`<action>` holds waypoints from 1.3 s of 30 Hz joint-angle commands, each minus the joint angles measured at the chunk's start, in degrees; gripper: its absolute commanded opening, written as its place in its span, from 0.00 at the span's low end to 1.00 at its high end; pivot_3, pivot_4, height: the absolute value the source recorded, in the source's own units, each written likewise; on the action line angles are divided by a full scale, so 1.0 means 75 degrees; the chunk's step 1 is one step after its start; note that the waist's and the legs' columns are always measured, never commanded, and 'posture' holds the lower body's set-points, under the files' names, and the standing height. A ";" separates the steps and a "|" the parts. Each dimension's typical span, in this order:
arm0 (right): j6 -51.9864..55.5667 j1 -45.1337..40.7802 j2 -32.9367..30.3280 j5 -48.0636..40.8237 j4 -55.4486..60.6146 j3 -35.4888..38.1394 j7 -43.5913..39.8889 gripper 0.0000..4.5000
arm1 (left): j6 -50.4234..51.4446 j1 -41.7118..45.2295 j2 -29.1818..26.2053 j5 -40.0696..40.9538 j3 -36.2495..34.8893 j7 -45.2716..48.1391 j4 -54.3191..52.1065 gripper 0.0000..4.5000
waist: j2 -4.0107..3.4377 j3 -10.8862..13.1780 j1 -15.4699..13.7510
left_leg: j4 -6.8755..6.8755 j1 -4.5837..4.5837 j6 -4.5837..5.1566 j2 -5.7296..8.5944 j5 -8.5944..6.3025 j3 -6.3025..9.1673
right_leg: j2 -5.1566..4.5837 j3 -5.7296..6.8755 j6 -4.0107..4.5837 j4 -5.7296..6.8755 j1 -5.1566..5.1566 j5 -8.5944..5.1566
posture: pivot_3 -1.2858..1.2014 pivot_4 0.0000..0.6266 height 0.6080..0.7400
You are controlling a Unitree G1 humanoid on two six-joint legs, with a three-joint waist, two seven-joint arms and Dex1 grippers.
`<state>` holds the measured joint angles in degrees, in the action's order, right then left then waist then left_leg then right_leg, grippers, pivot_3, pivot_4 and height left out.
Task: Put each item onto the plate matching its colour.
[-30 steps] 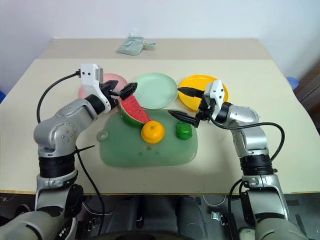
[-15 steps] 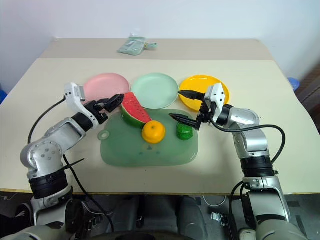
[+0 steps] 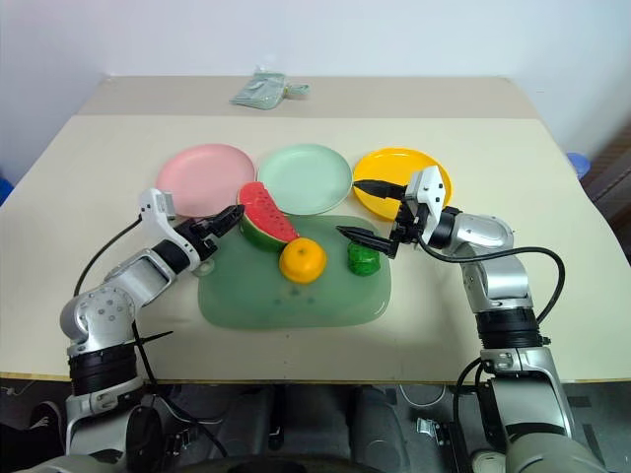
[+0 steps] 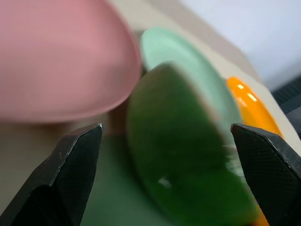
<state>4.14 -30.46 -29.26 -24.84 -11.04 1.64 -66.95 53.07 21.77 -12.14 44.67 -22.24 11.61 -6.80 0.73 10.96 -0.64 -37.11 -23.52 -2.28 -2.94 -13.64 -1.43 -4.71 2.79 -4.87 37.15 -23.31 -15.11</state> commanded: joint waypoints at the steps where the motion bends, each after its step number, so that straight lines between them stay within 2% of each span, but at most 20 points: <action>1: -0.0069 -0.0065 -0.0061 -0.0058 0.0238 0.0154 0.0044 1.00 | -0.0061 0.0138 0.0103 0.0371 -0.0138 0.0084 0.0084 0.99 | 0.0000 0.0000 0.0000 | 0.0000 0.0000 0.0000 0.0000 0.0000 0.0000 | 0.0000 0.0000 0.0000 0.0000 0.0000 0.0000 | 0.52 0.24 1.00; 12: 0.0166 -0.0008 -0.0085 -0.0111 0.0561 0.0141 0.0164 1.00 | -0.0141 0.0283 0.0191 0.0459 0.0095 0.0246 0.0396 0.99 | 0.0000 0.0000 -0.0002 | -0.0001 0.0000 0.0000 0.0000 0.0000 0.0000 | 0.0000 0.0000 0.0000 0.0000 0.0001 0.0000 | 0.52 0.24 1.00; 17: 0.0211 -0.0038 -0.0078 -0.0102 0.0597 0.0136 0.0211 1.00 | 0.0165 0.0444 0.0417 0.0906 -0.0266 -0.0184 0.0677 0.99 | 0.0000 0.0000 -0.0003 | 0.0000 0.0000 0.0000 0.0000 0.0000 0.0000 | -0.0001 0.0000 0.0000 0.0000 0.0001 0.0000 | 0.52 0.24 1.00; 20: 0.0227 -0.0035 -0.0073 -0.0100 0.0625 0.0126 0.0228 1.00 | 0.0181 0.0432 0.0395 0.0891 -0.0134 -0.0091 0.0688 0.81 | 0.0000 0.0000 0.0001 | 0.0000 0.0000 0.0000 0.0000 0.0000 0.0000 | -0.0001 0.0000 0.0000 0.0000 0.0001 0.0000 | 0.52 0.24 1.00; 23: 0.0254 -0.0044 -0.0070 -0.0102 0.0643 0.0117 0.0245 1.00 | 0.0022 0.0416 0.0354 0.0791 0.0012 0.0006 0.0592 0.49 | 0.0000 0.0000 0.0000 | 0.0000 0.0000 0.0000 0.0000 0.0000 0.0000 | 0.0000 0.0000 0.0000 0.0001 0.0001 0.0000 | 0.52 0.24 1.00; 34: 0.0222 -0.0111 -0.0059 -0.0070 0.0509 0.0104 0.0222 1.00 | -0.0281 0.0305 0.0379 0.1791 -0.0488 0.0144 -0.0129 0.49 | 0.0001 0.0000 0.0002 | 0.0000 0.0001 0.0000 0.0000 0.0000 0.0001 | -0.0001 0.0000 0.0000 0.0000 0.0001 0.0000 | 0.52 0.24 1.00; 39: 0.0190 -0.0141 -0.0045 -0.0054 0.0455 0.0087 0.0192 1.00 | -0.0308 0.0264 0.0235 0.1822 -0.0191 0.0185 -0.0409 0.49 | 0.0001 0.0000 0.0000 | 0.0000 0.0000 0.0000 0.0000 0.0000 0.0001 | 0.0000 0.0000 0.0000 -0.0001 0.0001 0.0000 | 0.52 0.24 1.00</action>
<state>6.39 -30.28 -29.33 -24.89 -8.71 1.57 -65.29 51.16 23.22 -10.01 56.89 -24.23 12.41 -7.00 0.73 10.96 -0.64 -37.11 -23.52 -2.28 -2.94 -13.64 -1.43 -4.72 2.79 -4.87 37.15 -23.30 -15.11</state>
